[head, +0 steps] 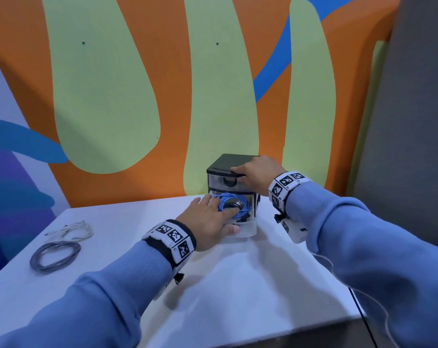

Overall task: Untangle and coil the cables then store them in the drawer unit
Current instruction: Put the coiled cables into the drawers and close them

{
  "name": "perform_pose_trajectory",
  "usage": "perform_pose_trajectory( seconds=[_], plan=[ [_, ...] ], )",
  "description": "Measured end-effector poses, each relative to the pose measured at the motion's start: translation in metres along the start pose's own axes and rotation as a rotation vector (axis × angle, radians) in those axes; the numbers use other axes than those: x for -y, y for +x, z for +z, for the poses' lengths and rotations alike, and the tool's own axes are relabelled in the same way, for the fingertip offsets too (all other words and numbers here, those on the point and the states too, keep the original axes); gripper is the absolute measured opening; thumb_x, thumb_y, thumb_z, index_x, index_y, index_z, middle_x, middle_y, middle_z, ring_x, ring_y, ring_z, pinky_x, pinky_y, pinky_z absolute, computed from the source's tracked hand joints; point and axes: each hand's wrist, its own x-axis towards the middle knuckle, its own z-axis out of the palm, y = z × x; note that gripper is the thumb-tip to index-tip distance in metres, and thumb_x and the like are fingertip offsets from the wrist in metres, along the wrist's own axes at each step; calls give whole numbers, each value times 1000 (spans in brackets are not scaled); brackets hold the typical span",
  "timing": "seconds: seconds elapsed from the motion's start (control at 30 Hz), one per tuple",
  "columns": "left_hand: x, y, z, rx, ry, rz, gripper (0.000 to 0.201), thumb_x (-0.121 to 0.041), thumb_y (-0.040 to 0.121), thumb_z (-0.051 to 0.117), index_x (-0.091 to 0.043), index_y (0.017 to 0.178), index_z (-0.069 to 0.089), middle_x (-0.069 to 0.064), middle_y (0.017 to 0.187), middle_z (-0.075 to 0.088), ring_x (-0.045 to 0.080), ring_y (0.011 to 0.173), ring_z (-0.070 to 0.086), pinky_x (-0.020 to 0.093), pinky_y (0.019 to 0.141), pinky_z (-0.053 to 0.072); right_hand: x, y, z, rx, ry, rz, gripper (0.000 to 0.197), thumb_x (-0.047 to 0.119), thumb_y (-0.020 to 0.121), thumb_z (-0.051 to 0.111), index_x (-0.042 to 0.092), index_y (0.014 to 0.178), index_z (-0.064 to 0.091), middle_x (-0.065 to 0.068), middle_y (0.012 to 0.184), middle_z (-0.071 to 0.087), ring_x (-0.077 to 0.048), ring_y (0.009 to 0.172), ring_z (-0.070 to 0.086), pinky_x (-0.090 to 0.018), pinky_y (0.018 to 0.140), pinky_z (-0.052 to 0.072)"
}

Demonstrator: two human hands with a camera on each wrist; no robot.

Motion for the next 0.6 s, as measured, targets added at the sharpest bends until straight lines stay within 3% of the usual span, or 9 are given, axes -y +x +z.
perform_pose_trajectory(
  seconds=[0.1,0.2,0.33,0.5,0.57,0.6],
  plan=[
    [4,-2,-2,-42,-18,23,68,-69,106,33,-34,165,29,18,159,42,37,149,35,49,121,30,0,0,0,3,34,0,47,45,110,44,36,156,44,-6,128,72,-31,114,65,-33,75,46],
    [11,-1,-4,-157,-94,-1,93,-83,91,50,-30,164,26,11,153,36,33,134,45,47,113,40,2,-3,-3,-7,60,-11,47,45,109,47,36,155,45,-5,128,72,-30,114,65,-33,75,45],
    [7,3,4,-59,-57,-48,120,-100,80,30,-22,169,15,7,171,25,31,154,24,56,125,25,5,-9,-6,-37,41,-30,47,44,109,47,36,156,45,-5,126,73,-30,114,65,-31,72,41],
    [0,11,-1,27,-118,-32,113,-96,85,34,-20,167,26,3,176,24,25,159,27,56,130,14,6,-12,-5,-46,67,-27,47,44,109,47,37,156,45,-7,124,73,-31,113,64,-31,72,39],
    [2,13,-6,9,-148,-29,96,-89,90,43,-23,159,42,3,167,42,26,150,43,50,123,27,6,-13,-6,-51,74,-27,47,44,109,47,37,156,45,-7,124,73,-31,113,64,-30,72,38],
    [4,14,-7,-46,-149,-29,81,-82,93,50,-25,150,54,3,154,57,26,138,53,45,112,38,6,-13,-7,-54,75,-31,47,43,109,47,37,156,45,-7,123,74,-31,113,64,-31,72,38]
  ],
)
